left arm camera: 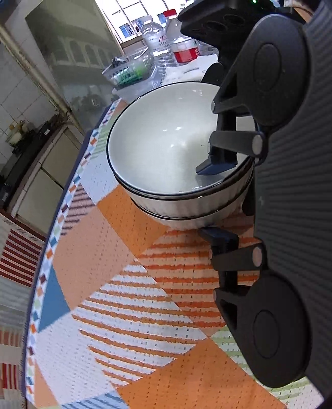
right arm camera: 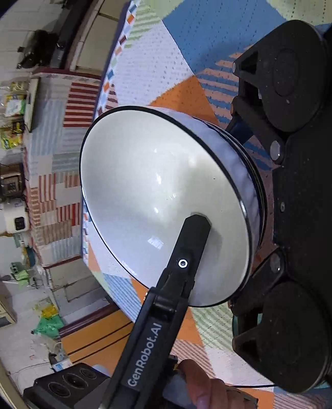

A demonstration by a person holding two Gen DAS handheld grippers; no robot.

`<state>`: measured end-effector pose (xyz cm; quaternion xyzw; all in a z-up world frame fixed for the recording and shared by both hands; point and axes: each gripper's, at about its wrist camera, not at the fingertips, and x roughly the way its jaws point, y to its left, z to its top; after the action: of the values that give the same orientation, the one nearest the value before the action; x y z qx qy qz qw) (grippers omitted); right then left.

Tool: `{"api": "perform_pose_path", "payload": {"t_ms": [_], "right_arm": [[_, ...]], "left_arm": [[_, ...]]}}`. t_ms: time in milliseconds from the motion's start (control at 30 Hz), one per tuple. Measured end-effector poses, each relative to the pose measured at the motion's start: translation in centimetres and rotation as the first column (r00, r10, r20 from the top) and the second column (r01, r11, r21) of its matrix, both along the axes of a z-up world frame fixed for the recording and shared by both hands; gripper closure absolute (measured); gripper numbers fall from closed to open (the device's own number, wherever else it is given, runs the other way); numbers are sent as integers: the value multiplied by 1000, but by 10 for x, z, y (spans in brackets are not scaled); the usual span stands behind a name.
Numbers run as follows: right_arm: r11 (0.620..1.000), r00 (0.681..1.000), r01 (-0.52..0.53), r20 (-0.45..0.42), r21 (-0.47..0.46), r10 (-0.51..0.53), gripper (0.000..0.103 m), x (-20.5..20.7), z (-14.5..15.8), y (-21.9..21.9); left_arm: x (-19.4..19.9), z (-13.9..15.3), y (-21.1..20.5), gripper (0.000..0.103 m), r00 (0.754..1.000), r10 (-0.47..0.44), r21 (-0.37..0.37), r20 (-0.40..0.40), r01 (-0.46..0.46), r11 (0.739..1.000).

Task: Organize plates and bowls
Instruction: 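Carry the bowl stack over the egg plate and lower it onto the plate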

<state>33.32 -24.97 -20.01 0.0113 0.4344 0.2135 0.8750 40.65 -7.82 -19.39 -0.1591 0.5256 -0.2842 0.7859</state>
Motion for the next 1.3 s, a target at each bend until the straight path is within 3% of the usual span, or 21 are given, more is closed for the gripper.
{"api": "perform_pose_path", "payload": {"t_ms": [200,300,467,700,967,1300], "right_arm": [[999,996,9,86,-33,-7,4,-28,30,5],[1000,992,25,124,-10,-24,5,-47,44,7],[999,985,33,168,-9,-31,5,-78,65,21],[1000,979,11,202,17,-14,5,-116,88,33],[1000,977,3,213,0,-3,5,-153,104,52],[999,986,15,169,-32,-9,6,-189,102,65]], "left_arm": [[-19,34,5,61,1000,-22,-18,9,23,1000],[-40,51,11,61,998,-31,-6,46,31,999],[-66,78,25,61,999,-31,-12,37,32,999],[-110,115,40,61,993,-85,49,77,82,995],[-158,132,57,61,991,-94,70,94,87,994],[-195,124,61,61,991,-107,87,79,100,991]]}}
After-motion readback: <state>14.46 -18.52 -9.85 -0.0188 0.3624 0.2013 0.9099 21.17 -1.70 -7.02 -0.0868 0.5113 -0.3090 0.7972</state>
